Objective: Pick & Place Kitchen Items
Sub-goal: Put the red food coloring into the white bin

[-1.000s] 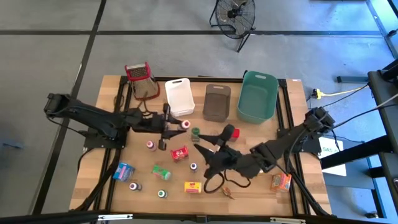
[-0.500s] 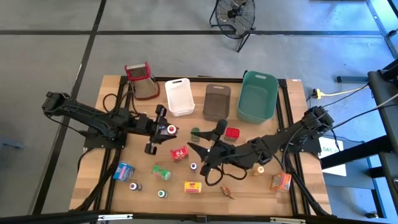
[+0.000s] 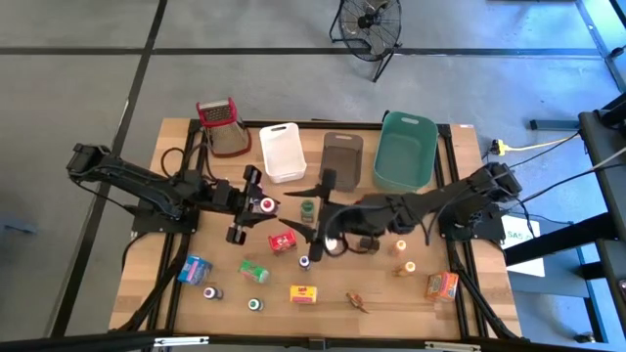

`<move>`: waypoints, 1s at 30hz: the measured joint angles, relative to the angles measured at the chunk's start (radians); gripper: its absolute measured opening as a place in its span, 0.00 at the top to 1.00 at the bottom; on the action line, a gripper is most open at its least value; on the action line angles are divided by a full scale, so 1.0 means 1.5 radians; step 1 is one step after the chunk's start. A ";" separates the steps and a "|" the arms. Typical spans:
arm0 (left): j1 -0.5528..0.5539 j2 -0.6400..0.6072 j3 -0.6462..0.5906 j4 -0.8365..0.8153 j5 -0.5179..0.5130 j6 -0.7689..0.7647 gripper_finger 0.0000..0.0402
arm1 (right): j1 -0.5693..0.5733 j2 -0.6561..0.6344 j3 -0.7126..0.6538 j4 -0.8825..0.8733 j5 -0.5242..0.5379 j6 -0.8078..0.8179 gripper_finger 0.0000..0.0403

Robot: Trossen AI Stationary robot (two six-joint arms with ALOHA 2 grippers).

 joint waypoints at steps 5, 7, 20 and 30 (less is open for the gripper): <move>0.000 0.009 0.000 0.002 0.000 0.000 0.69 | -0.025 0.004 0.000 -0.003 -0.074 0.034 0.37; 0.003 0.011 0.000 -0.004 0.000 0.000 0.69 | -0.033 0.004 0.000 -0.004 -0.108 0.050 0.38; 0.011 0.040 0.000 0.036 0.000 0.000 0.69 | -0.049 0.051 0.000 0.025 -0.125 0.033 0.39; 0.011 0.045 0.000 0.032 0.001 0.001 0.69 | -0.050 0.051 0.000 0.027 -0.125 0.031 0.49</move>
